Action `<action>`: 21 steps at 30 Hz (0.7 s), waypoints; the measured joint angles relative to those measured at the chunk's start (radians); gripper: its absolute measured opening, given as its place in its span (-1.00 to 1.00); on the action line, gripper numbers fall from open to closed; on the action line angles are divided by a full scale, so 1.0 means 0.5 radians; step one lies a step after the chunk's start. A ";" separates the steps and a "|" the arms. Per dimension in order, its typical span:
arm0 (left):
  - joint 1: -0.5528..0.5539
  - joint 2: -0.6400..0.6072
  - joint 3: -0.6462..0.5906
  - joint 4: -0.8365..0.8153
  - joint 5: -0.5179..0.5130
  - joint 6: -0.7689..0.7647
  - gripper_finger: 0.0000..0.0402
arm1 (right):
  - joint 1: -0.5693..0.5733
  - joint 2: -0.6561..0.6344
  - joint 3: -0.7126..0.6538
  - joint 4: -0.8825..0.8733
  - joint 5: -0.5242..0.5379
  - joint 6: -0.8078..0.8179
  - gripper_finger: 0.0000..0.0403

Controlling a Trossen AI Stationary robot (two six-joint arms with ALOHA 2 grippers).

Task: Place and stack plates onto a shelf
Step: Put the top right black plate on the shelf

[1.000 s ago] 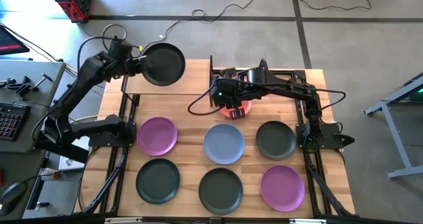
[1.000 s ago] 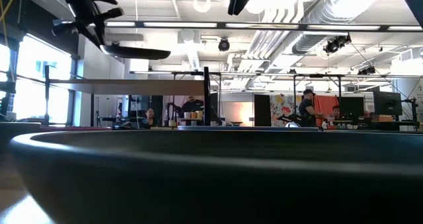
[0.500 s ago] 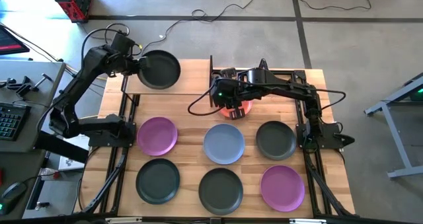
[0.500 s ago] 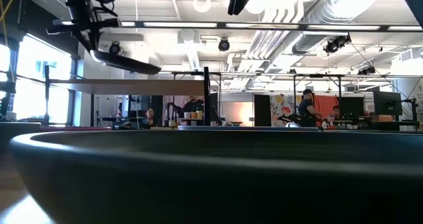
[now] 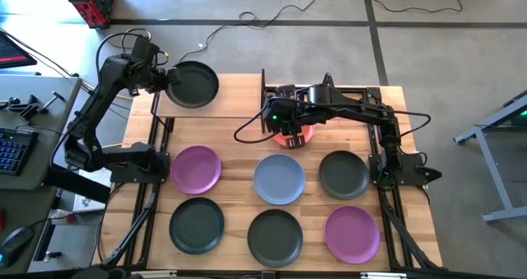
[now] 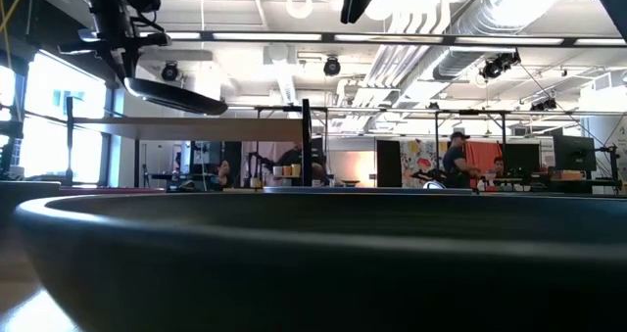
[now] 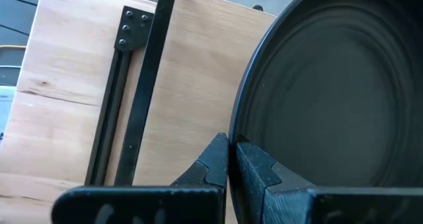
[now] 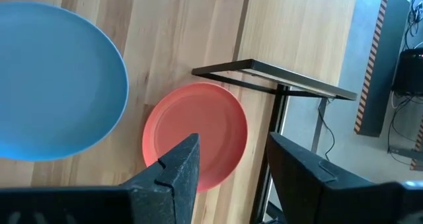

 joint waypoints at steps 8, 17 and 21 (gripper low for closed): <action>0.037 0.032 -0.002 0.000 -0.008 0.027 -0.99 | 0.000 0.000 0.000 0.000 0.000 0.000 -0.22; 0.031 0.122 -0.002 -0.007 -0.041 -0.052 -0.96 | 0.002 0.001 0.000 0.000 0.000 0.019 -0.22; 0.030 0.158 -0.002 -0.024 -0.045 -0.060 -0.96 | 0.002 0.001 0.000 0.000 0.000 0.016 -0.22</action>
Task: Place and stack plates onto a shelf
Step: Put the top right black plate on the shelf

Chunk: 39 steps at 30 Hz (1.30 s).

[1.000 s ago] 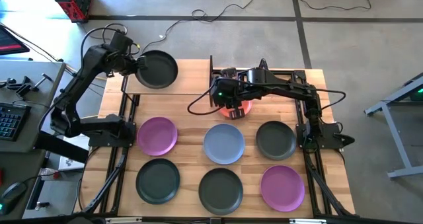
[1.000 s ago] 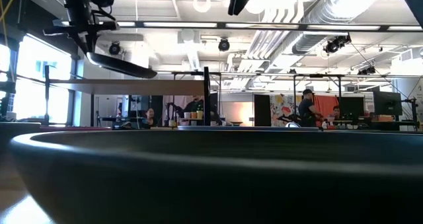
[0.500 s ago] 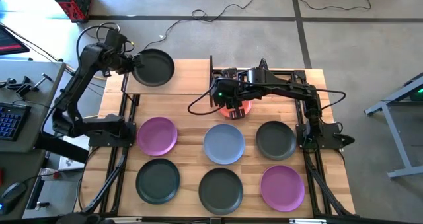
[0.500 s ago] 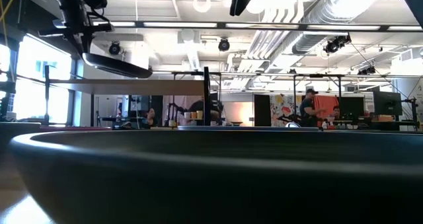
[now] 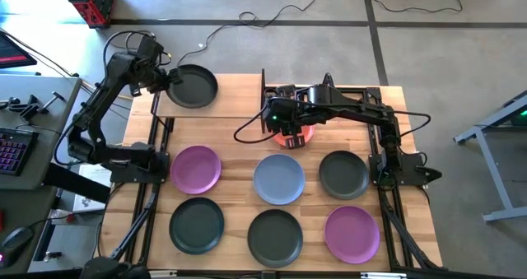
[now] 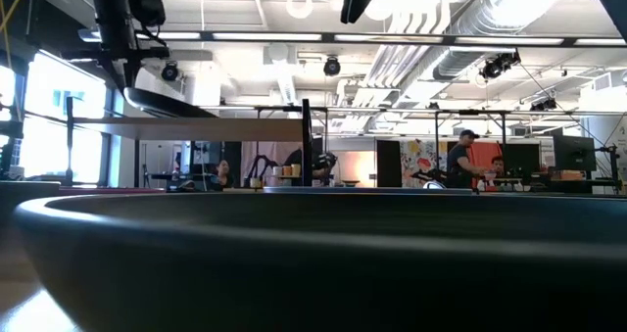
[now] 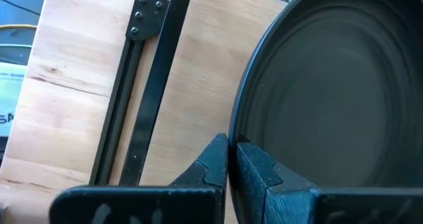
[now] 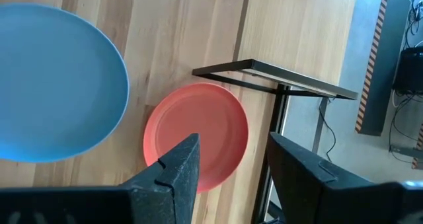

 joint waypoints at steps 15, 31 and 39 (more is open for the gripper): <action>-0.001 0.106 0.001 -0.083 -0.006 -0.053 -0.95 | 0.000 0.000 0.000 -0.034 0.000 0.000 -0.22; -0.001 0.107 0.001 -0.096 0.050 0.039 -0.75 | 0.003 0.000 -0.001 -0.049 0.000 0.021 -0.22; -0.001 0.107 0.000 -0.101 0.072 0.022 -0.76 | 0.003 0.000 0.000 -0.049 0.000 0.049 -0.22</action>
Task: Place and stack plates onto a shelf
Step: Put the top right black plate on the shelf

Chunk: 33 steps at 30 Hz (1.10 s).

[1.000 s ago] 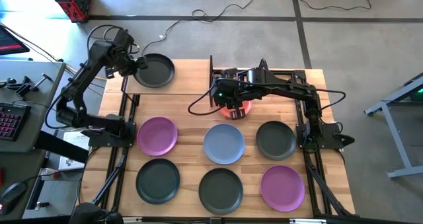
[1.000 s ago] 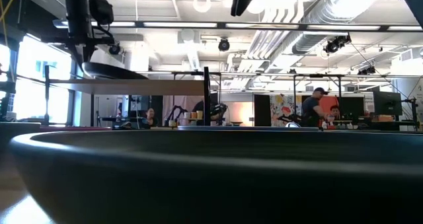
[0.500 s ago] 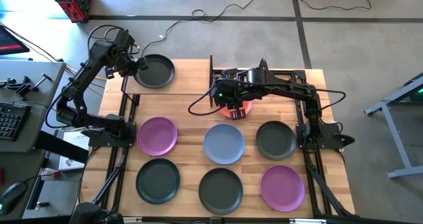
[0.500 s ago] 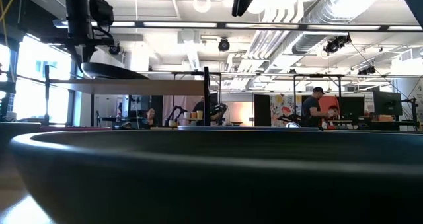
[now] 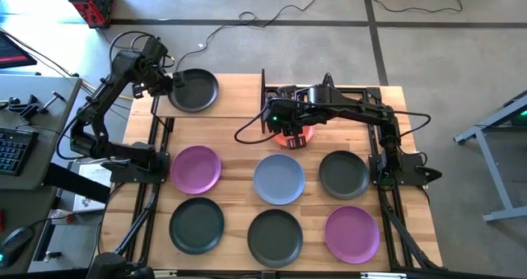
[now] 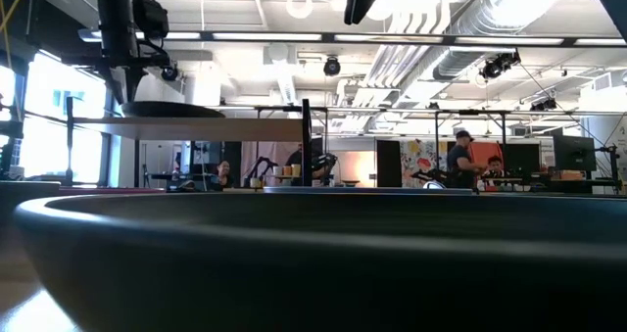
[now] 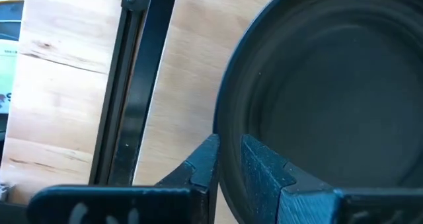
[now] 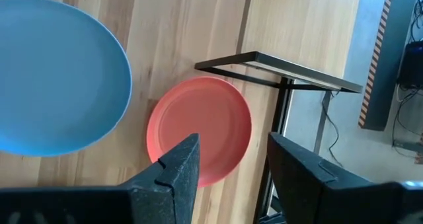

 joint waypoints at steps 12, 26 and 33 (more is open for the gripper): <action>0.000 -0.009 0.001 -0.021 0.003 0.093 -0.79 | 0.000 0.000 -0.001 0.000 -0.016 0.040 -0.22; -0.082 -0.224 0.001 -0.332 0.014 0.119 -0.81 | 0.000 0.000 0.000 0.000 -0.016 0.039 -0.22; -0.235 -0.357 0.000 -0.432 0.295 -0.003 -0.79 | 0.000 0.000 -0.001 0.000 -0.016 0.039 -0.22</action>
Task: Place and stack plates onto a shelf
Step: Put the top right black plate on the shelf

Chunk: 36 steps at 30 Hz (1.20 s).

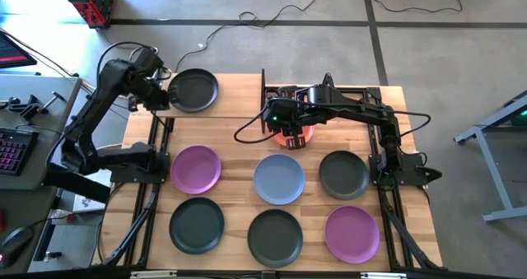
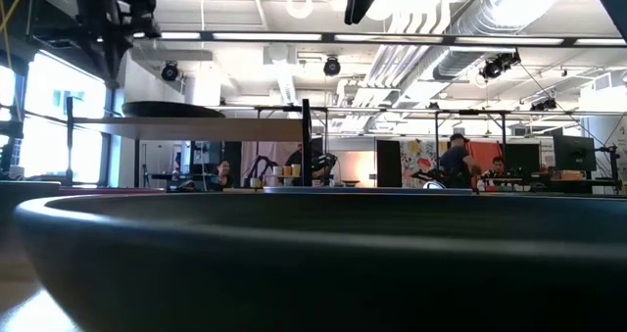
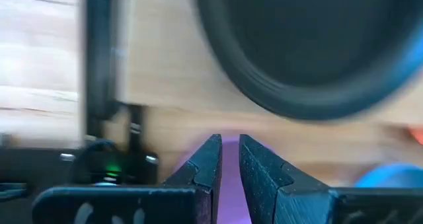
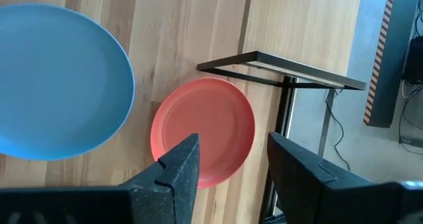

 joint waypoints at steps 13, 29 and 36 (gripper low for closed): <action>-0.489 0.084 0.001 0.614 0.001 -0.268 -0.79 | 0.001 0.000 0.000 0.003 0.000 0.000 -0.22; -0.508 0.495 0.000 0.788 -0.280 -0.210 -0.79 | 0.000 0.000 0.000 0.002 -0.007 0.014 -0.22; -0.467 0.529 0.000 0.760 -0.333 -0.205 -0.79 | 0.001 0.000 0.000 0.001 -0.072 0.015 -0.22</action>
